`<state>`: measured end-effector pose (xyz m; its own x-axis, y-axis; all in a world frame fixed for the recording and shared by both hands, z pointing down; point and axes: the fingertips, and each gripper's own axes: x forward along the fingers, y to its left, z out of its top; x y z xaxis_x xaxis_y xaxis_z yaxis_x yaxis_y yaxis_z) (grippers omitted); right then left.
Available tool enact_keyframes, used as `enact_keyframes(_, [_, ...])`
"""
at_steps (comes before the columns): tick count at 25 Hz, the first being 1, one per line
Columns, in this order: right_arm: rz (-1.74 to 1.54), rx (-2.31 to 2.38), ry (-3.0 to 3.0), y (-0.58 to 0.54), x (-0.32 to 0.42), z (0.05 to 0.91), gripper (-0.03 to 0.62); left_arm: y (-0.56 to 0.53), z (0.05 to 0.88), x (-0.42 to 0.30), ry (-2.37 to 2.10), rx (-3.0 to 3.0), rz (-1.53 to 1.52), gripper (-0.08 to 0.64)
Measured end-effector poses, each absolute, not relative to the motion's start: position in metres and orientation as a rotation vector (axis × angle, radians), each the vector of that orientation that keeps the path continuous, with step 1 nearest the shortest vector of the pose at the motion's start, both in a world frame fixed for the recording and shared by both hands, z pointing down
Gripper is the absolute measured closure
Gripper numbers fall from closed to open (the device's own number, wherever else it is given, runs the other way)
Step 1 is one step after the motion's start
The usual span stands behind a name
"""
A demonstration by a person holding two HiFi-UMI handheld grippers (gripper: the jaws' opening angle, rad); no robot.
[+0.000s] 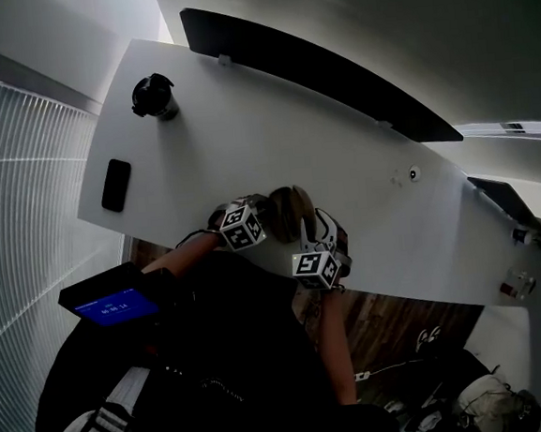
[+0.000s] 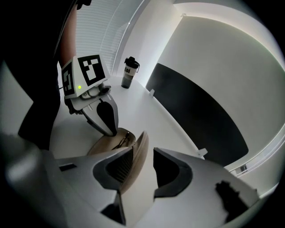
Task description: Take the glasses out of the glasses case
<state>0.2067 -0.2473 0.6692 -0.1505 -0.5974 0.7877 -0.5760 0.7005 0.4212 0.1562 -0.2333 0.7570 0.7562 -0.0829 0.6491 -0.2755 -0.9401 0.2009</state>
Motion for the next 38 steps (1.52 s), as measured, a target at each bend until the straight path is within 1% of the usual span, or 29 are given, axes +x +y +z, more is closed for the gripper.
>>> enact_keyframes(6, [0.022, 0.941, -1.831, -0.253, 0.231, 0.673, 0.454, -0.236, 0.757, 0.159, -0.286, 2.662, 0.983, 0.552])
enact_keyframes(14, [0.375, 1.136, -1.988, -0.263, 0.265, 0.694, 0.453, -0.236, 0.76, 0.158, -0.284, 2.661, 0.991, 0.552])
enact_keyframes(22, [0.655, 1.196, -2.097, -0.266, 0.294, 0.731, 0.453, -0.235, 0.762, 0.154, -0.269, 2.653, 0.988, 0.552])
enact_keyframes(27, [0.781, 1.214, -2.149, -0.271, 0.303, 0.733, 0.453, -0.236, 0.762, 0.16, -0.245, 2.657, 0.982, 0.552])
enact_keyframes(30, [0.772, 1.224, -2.148, -0.268, 0.294, 0.728, 0.453, -0.234, 0.759, 0.155, -0.238, 2.654, 0.982, 0.552])
enact_keyframes(34, [0.582, 1.274, -2.102, -0.263, 0.283, 0.699, 0.453, -0.229, 0.75, 0.162, -0.225, 2.659, 0.919, 0.537])
enact_keyframes(38, [0.459, 1.311, -2.058, -0.262, 0.248, 0.669, 0.453, -0.227, 0.746, 0.157, -0.24, 2.661, 0.878, 0.534])
